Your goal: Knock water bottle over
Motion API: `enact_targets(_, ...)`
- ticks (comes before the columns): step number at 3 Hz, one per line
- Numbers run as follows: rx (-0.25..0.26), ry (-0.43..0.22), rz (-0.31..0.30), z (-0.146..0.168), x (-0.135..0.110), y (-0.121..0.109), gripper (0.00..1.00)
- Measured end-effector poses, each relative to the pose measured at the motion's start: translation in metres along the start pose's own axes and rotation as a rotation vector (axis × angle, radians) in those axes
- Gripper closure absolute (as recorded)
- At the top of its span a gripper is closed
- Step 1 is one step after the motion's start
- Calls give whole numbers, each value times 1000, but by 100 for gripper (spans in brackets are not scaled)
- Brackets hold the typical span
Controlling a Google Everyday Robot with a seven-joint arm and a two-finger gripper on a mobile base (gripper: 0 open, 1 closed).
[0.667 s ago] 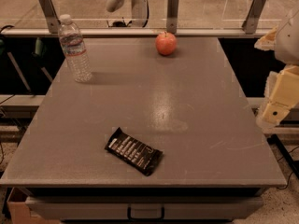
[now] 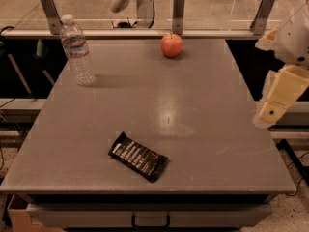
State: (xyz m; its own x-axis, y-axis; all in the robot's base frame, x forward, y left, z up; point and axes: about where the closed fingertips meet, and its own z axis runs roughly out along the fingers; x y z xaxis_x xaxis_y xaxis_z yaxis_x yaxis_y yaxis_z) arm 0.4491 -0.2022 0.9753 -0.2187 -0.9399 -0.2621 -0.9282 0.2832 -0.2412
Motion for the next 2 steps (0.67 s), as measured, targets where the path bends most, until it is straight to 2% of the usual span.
enact_targets(1, -12, -122, -16, 24, -66, -14, 0)
enact_targets(2, -14, -259, -57, 41, -156, -26, 0)
